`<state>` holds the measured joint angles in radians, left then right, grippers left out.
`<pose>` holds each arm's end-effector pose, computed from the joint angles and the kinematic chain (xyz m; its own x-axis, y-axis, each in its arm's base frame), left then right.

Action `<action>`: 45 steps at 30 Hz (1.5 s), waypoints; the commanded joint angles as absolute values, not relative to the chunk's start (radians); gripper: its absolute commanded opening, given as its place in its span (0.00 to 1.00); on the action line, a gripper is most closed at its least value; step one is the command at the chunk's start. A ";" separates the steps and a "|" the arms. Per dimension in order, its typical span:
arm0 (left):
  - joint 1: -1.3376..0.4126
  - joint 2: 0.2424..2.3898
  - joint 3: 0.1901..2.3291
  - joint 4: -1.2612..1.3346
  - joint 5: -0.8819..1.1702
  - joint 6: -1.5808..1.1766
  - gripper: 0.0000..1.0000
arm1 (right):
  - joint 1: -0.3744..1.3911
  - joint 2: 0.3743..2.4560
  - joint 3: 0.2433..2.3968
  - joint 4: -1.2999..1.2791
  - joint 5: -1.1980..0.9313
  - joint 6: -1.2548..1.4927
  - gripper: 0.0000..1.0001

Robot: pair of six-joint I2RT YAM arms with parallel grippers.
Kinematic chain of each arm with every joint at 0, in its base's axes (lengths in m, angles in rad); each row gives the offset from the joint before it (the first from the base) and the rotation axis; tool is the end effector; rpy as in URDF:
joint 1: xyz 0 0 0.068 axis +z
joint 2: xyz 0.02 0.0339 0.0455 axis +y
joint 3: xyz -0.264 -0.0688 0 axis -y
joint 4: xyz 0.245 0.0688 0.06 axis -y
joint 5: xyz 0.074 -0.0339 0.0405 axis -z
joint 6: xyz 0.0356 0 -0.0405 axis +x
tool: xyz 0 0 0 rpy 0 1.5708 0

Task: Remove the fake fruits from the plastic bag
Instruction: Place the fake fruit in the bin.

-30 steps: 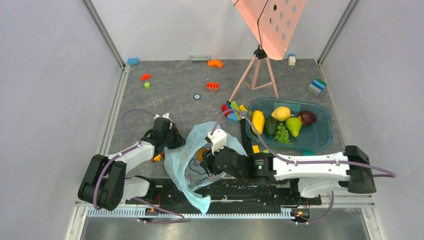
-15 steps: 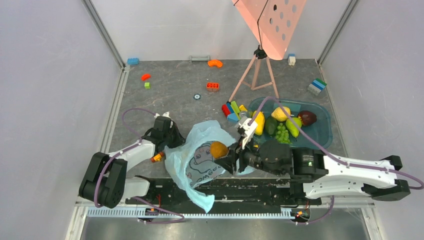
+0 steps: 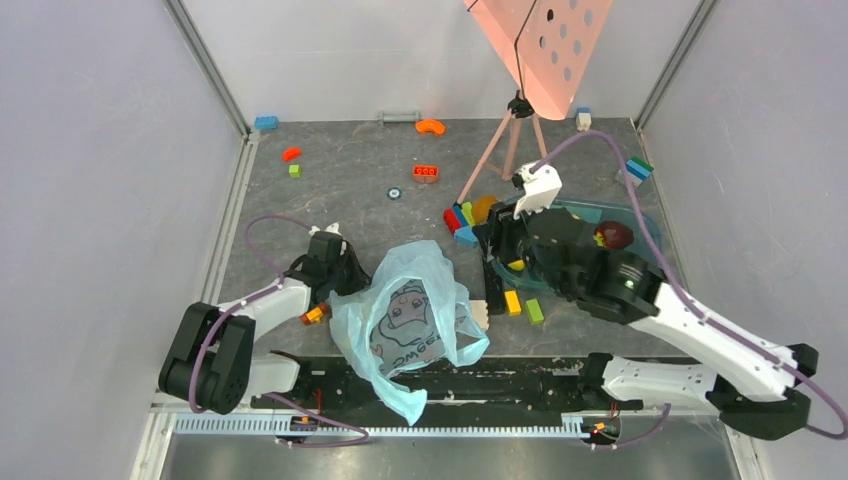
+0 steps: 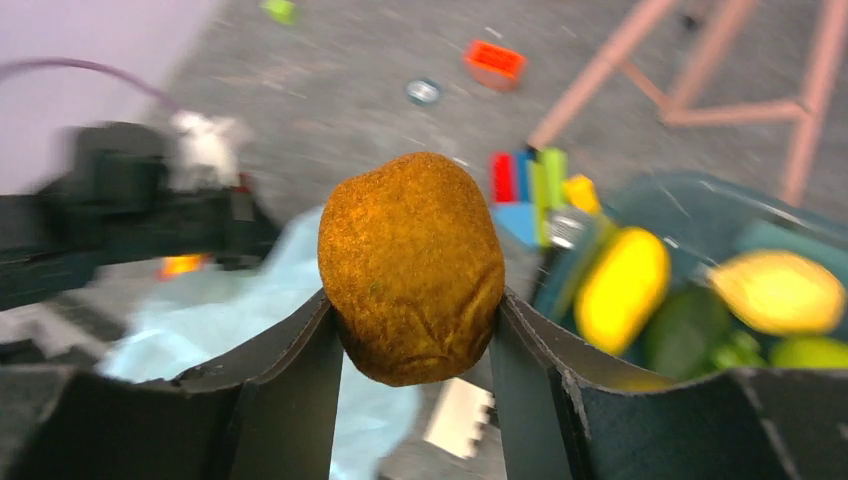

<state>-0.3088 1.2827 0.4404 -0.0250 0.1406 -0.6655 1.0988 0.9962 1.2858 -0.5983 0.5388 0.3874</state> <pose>0.2115 -0.0727 0.1404 -0.8106 -0.3831 -0.4429 -0.1439 0.8634 -0.4835 0.1044 0.1643 0.4308 -0.3327 0.0614 -0.9410 -0.4498 0.8667 0.2156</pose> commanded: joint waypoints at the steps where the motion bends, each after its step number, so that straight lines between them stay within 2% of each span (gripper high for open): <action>1: -0.305 1.292 0.466 -0.003 0.132 -0.674 0.02 | 0.928 1.028 1.128 -0.642 0.516 0.358 0.32; 9: -0.305 1.303 0.468 -0.004 0.139 -0.674 0.02 | 0.624 0.999 0.876 -0.481 0.375 0.302 0.31; 21: -0.304 1.294 0.460 -0.003 0.142 -0.676 0.02 | 0.347 1.102 0.806 -0.360 0.192 0.228 0.32; 36: -0.305 1.281 0.440 0.061 0.179 -0.672 0.02 | 0.253 1.314 0.810 -0.226 0.178 0.182 0.34; 45: -0.305 1.291 0.444 0.061 0.183 -0.672 0.02 | 0.252 1.376 0.822 -0.212 0.182 0.164 0.43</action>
<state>-0.3088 1.2934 0.4438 0.0193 0.1661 -0.6655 0.2558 1.3674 0.8078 -0.2550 0.1806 0.1852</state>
